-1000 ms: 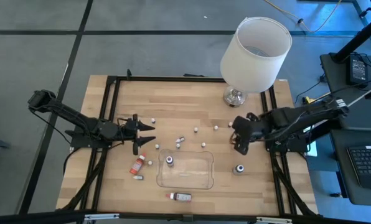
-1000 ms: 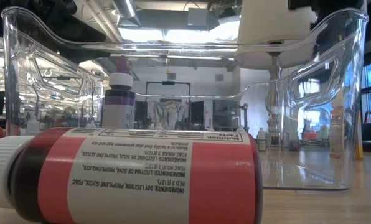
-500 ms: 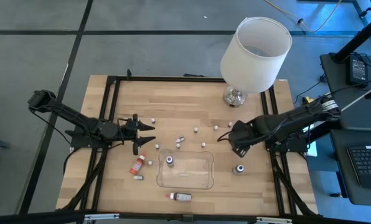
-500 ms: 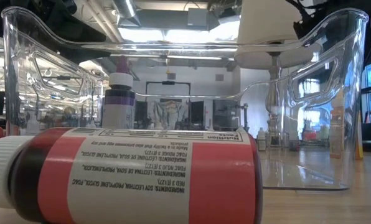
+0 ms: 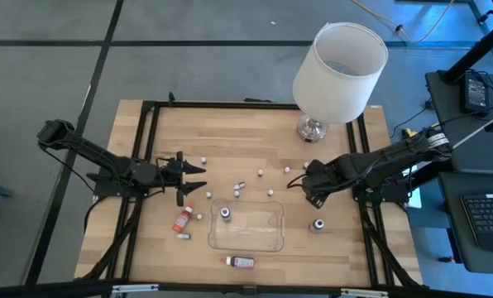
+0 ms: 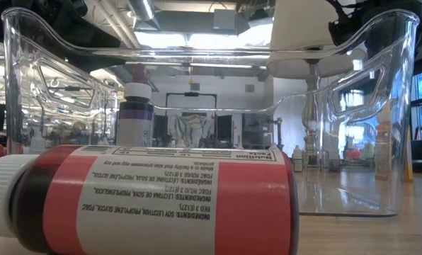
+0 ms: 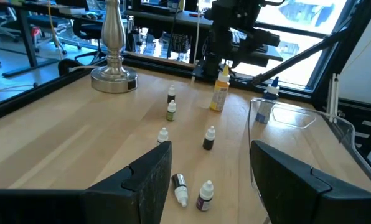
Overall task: Pick & Place food coloring
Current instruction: Put the big yellow food coloring bottle into the container
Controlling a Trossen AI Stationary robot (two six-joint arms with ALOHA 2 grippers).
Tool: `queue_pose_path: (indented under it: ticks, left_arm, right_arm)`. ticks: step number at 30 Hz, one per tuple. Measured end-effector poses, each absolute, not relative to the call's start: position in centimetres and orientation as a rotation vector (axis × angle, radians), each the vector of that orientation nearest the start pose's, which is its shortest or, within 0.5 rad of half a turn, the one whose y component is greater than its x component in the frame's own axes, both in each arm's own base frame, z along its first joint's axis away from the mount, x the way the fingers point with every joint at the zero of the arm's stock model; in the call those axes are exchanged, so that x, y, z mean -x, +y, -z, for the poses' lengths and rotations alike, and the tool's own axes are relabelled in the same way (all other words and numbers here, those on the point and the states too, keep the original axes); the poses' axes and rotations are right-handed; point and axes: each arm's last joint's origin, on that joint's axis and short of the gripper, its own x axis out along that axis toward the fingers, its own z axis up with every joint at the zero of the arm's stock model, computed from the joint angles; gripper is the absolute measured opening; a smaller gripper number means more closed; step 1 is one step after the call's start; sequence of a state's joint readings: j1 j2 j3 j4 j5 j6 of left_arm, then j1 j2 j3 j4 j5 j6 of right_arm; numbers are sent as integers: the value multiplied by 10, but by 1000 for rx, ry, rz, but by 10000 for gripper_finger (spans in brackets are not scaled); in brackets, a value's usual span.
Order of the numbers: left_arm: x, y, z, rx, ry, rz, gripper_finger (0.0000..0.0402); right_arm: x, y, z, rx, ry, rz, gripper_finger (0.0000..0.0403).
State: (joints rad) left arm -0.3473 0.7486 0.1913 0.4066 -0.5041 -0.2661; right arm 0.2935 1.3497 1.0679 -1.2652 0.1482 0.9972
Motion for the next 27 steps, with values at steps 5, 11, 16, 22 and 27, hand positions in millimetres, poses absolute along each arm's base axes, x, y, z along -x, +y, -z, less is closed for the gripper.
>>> queue_pose_path:
  ticks: [5, 11, 16, 22, 27]
  left_arm:
    - [-154, -41, -191, 203, 116, -174, 212]
    - [-154, -41, -191, 203, 116, -174, 212]
    - [-154, -41, -191, 203, 116, -174, 212]
    - [-154, -41, -191, 203, 115, -174, 212]
    - [-154, -41, -191, 203, 115, -174, 212]
  right_arm:
    - [-214, 60, -247, -444, 1420, 646, 271]
    - [-224, 64, -233, -404, 1464, 630, 261]
    - [-228, 65, -227, -405, 1496, 635, 248]
    - [-229, 66, -225, -419, 1506, 624, 229]
    - [-229, 66, -225, -413, 1503, 629, 214]
